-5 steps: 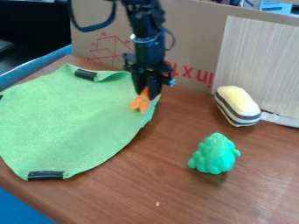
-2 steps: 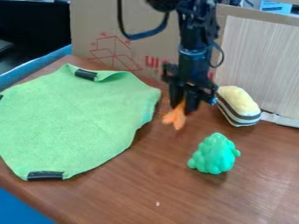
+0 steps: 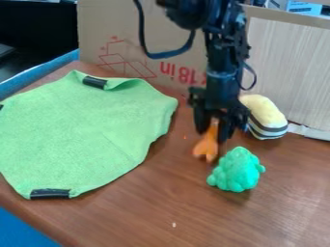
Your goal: Put the orange shrimp to the top left of the green thing
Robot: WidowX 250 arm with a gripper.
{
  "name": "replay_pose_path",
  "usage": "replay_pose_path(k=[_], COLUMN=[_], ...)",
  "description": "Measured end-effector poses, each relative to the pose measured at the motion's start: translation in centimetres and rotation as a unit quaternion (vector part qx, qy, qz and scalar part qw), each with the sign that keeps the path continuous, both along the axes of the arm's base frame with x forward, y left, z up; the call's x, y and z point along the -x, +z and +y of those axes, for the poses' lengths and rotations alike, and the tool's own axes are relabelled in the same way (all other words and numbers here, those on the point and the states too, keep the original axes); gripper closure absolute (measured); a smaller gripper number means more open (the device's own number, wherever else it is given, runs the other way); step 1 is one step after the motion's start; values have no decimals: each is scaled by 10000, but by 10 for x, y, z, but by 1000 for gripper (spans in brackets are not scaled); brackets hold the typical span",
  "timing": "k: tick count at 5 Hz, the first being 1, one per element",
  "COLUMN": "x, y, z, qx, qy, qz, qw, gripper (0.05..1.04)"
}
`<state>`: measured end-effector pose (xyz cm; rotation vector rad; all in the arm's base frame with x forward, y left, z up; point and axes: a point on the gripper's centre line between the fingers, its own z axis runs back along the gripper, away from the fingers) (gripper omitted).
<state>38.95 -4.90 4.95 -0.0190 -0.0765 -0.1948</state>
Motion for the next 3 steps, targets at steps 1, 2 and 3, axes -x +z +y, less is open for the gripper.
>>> replay_pose_path(k=[1,2,3], x=[6,4,15], y=[-6,34,80], z=[-2,1,15], qx=[170,145,361], qy=[-113,-561,-742], qz=[18,-609,-1180], qw=[9998,9965,9896], gripper=[107,82,83])
